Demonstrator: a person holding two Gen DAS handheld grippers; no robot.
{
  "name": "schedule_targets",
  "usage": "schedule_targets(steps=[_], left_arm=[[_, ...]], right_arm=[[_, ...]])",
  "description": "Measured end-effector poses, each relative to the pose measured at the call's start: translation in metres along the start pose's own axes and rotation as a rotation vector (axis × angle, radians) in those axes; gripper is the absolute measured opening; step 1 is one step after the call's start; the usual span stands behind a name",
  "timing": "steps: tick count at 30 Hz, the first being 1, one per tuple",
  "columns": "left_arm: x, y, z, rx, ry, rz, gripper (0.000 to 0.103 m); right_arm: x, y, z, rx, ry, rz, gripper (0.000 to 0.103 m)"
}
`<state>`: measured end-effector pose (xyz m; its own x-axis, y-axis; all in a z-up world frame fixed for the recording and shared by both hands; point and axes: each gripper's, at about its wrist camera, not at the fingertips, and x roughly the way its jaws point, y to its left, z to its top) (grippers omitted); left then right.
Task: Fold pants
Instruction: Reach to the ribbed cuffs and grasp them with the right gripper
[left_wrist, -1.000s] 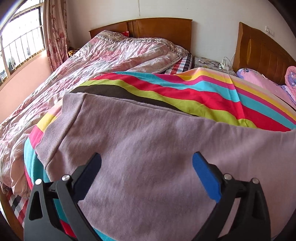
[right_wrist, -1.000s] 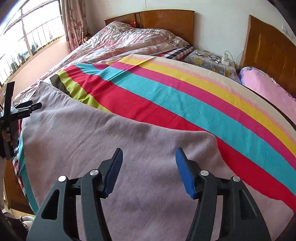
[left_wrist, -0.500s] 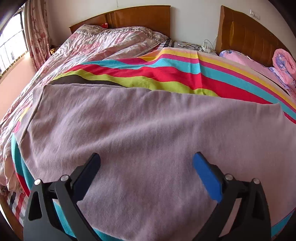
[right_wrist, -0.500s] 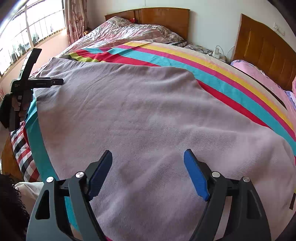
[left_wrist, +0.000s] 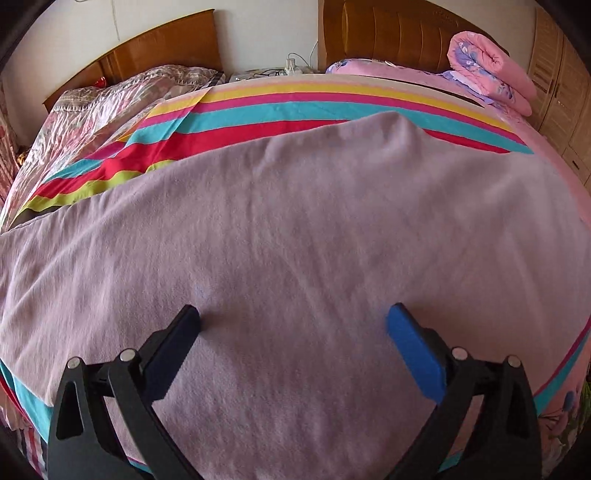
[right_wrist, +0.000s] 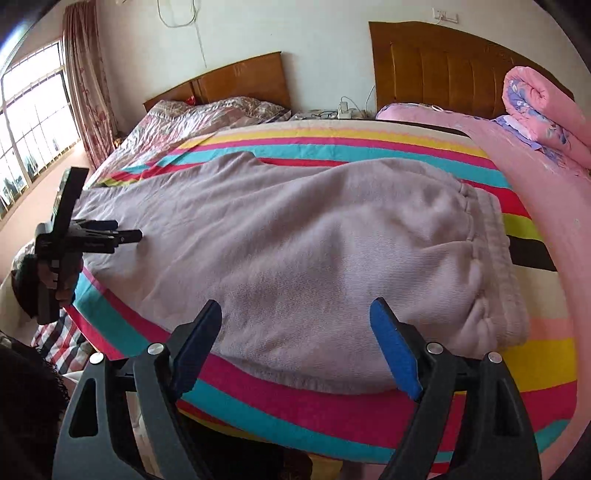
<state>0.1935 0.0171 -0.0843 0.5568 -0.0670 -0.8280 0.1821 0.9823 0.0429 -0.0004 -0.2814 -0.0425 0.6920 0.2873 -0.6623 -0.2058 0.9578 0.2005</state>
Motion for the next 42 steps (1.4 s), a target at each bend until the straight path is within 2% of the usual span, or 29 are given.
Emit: schedule_targets(steps=[3, 6, 9, 13, 15, 17, 18, 20, 21, 22, 24, 25, 28, 30, 32, 36, 38, 40, 41, 42], left_arm=[[-0.023, -0.017, 0.003, 0.023, -0.087, -0.02, 0.101], [-0.035, -0.047, 0.006, 0.089, -0.151, -0.056, 0.101], [-0.032, -0.075, 0.009, 0.169, -0.151, -0.077, 0.102], [-0.016, -0.092, 0.0, 0.228, -0.111, -0.076, 0.102], [-0.006, -0.093, -0.007, 0.24, -0.08, -0.066, 0.102], [-0.006, -0.086, -0.014, 0.212, -0.083, -0.098, 0.102], [-0.004, -0.084, -0.013, 0.203, -0.074, -0.112, 0.102], [-0.003, -0.083, -0.014, 0.196, -0.067, -0.125, 0.102], [-0.003, -0.082, -0.014, 0.195, -0.068, -0.129, 0.102], [-0.003, -0.081, -0.015, 0.193, -0.067, -0.132, 0.102], [-0.003, -0.08, -0.016, 0.191, -0.067, -0.14, 0.102], [-0.004, -0.079, -0.017, 0.189, -0.066, -0.143, 0.102], [-0.005, -0.079, -0.017, 0.191, -0.067, -0.145, 0.102], [-0.005, -0.08, -0.017, 0.191, -0.067, -0.146, 0.102], [-0.005, -0.08, -0.017, 0.191, -0.067, -0.146, 0.102], [-0.006, -0.08, -0.016, 0.188, -0.067, -0.143, 0.102], [-0.006, -0.079, -0.016, 0.186, -0.067, -0.145, 0.102], [-0.006, -0.079, -0.016, 0.185, -0.067, -0.148, 0.102], [-0.005, -0.079, -0.016, 0.185, -0.067, -0.149, 0.102], [-0.005, -0.078, -0.016, 0.185, -0.067, -0.151, 0.102]], right_arm=[[-0.038, -0.052, -0.017, 0.235, -0.088, 0.015, 0.079], [-0.046, -0.094, -0.04, 0.437, -0.075, 0.037, 0.074], [-0.037, -0.105, -0.046, 0.487, -0.043, 0.066, 0.073], [-0.009, -0.101, -0.035, 0.5, 0.03, 0.091, 0.075], [-0.003, -0.096, -0.028, 0.493, 0.066, 0.087, 0.075], [0.004, -0.095, -0.022, 0.507, 0.089, 0.104, 0.077], [0.004, -0.098, -0.02, 0.525, 0.087, 0.066, 0.074], [-0.003, -0.109, -0.017, 0.585, 0.059, -0.097, 0.075], [-0.006, -0.119, -0.018, 0.636, 0.039, -0.106, 0.075], [-0.005, -0.127, -0.022, 0.687, 0.026, -0.066, 0.076], [-0.006, -0.133, -0.025, 0.709, 0.001, -0.005, 0.076], [-0.006, -0.136, -0.029, 0.731, -0.016, 0.055, 0.076], [-0.014, -0.149, -0.045, 0.818, -0.079, 0.147, 0.069], [-0.013, -0.148, -0.046, 0.805, -0.052, 0.138, 0.069], [-0.01, -0.138, -0.038, 0.734, -0.014, 0.106, 0.071], [0.007, -0.105, -0.01, 0.579, 0.099, -0.013, 0.089], [0.016, -0.095, -0.001, 0.524, 0.137, -0.067, 0.09], [0.019, -0.091, 0.001, 0.518, 0.136, -0.072, 0.09], [0.02, -0.09, 0.0, 0.514, 0.132, -0.07, 0.087], [0.019, -0.093, -0.001, 0.522, 0.118, -0.071, 0.079]])
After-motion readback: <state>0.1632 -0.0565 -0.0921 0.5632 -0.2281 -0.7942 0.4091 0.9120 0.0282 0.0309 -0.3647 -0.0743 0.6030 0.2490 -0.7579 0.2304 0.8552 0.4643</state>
